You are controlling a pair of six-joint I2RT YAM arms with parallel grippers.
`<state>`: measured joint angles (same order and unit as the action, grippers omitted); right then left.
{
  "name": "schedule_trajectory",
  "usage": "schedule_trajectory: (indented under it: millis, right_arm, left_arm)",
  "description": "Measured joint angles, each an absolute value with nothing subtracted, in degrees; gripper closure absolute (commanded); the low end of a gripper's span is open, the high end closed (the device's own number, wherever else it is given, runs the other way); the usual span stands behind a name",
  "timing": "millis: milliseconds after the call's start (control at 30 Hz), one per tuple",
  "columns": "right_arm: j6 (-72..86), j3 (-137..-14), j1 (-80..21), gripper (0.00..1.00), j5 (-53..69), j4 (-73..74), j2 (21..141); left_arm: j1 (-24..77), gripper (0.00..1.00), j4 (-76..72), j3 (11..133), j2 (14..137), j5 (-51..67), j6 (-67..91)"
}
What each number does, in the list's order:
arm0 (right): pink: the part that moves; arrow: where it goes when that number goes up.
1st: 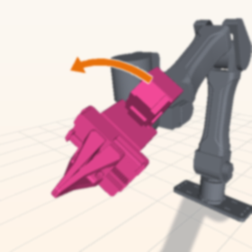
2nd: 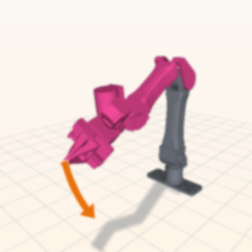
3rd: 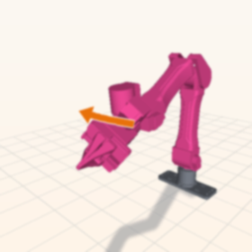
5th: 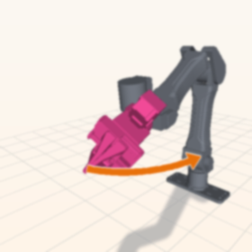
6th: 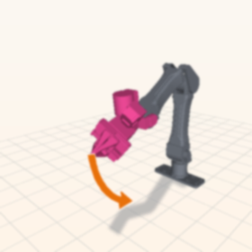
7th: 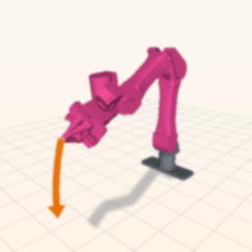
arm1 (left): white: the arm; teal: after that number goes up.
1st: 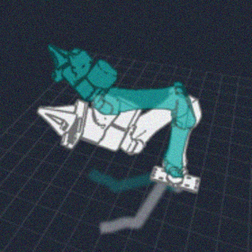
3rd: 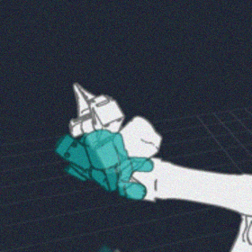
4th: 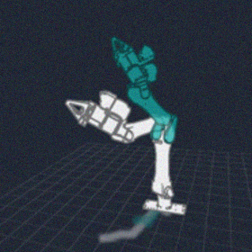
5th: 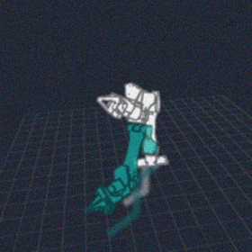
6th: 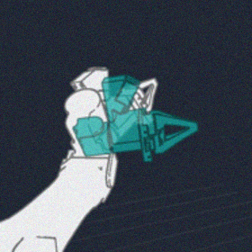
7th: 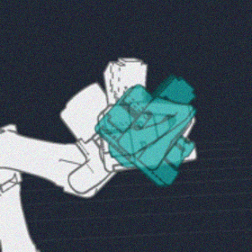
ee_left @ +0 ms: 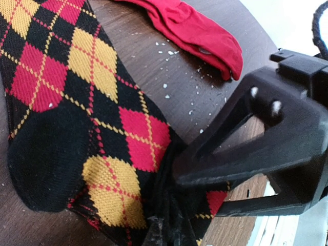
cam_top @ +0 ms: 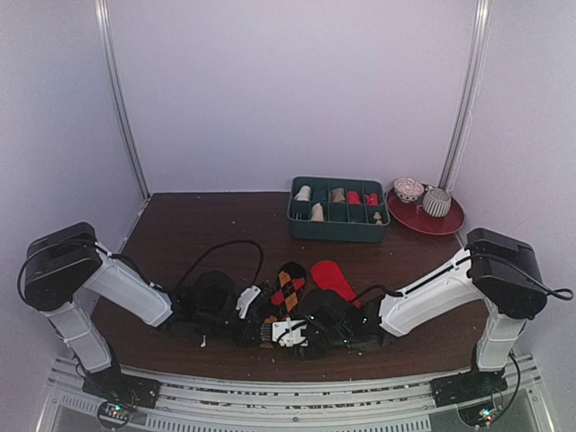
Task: Roll the socks
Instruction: Roll a pair of socks at the center of the board.
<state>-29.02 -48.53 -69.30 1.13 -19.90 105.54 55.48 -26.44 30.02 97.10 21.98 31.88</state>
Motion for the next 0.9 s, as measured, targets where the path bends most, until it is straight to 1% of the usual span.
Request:
schedule_trajectory:
  millis: [67,133,200,233,267,367,467,533,633,733,800,900]
  right_arm:
    - [-27.4,-49.8,-68.8,0.78,2.5,-19.8,106.9]
    - [-25.1,-50.7,-68.2,0.84,4.3,-19.0,107.6]
    - [-22.9,-51.1,-67.4,0.87,6.4,-18.4,107.8]
    - [-21.8,-51.1,-67.0,0.88,7.5,-18.3,107.8]
    - [-20.5,-51.1,-66.4,0.88,9.0,-18.3,107.8]
    - [-15.7,-50.9,-64.6,0.89,14.8,-18.4,107.8]
    - [-9.9,-49.5,-62.2,0.89,22.1,-20.0,107.8]
    - [-5.9,-48.3,-60.4,0.89,27.1,-21.8,108.0]
    - [0.2,-47.2,-58.3,0.89,33.4,-24.8,109.2]
    - [6.2,-47.4,-56.3,0.89,38.5,-26.5,110.6]
    - [10.0,-48.2,-55.3,0.89,41.3,-26.1,111.4]
    - [13.9,-49.5,-54.2,0.89,44.0,-24.1,112.3]
  left_arm:
    - [55.5,1.00,-26.4,30.0,97.1,22.1,31.6]
    - [55.4,1.00,-26.3,30.0,97.1,22.1,31.4]
    - [55.2,1.00,-25.8,30.0,96.8,22.0,30.9]
    - [55.2,0.97,-25.5,30.0,96.5,21.8,30.7]
    - [55.2,0.90,-25.1,30.1,96.1,21.4,30.2]
    - [55.4,0.63,-21.3,30.7,94.0,18.9,28.0]
    - [55.6,0.44,-15.0,30.7,89.4,14.5,26.0]
    - [55.6,0.36,-12.0,30.0,84.7,11.5,24.3]
    - [55.6,0.35,-12.6,27.4,74.7,7.5,21.5]
    - [56.1,0.35,-17.6,23.2,67.7,6.6,18.3]
    - [57.2,0.35,-21.1,20.5,66.8,6.6,16.2]
    - [58.5,0.35,-24.5,18.3,70.4,7.5,13.7]
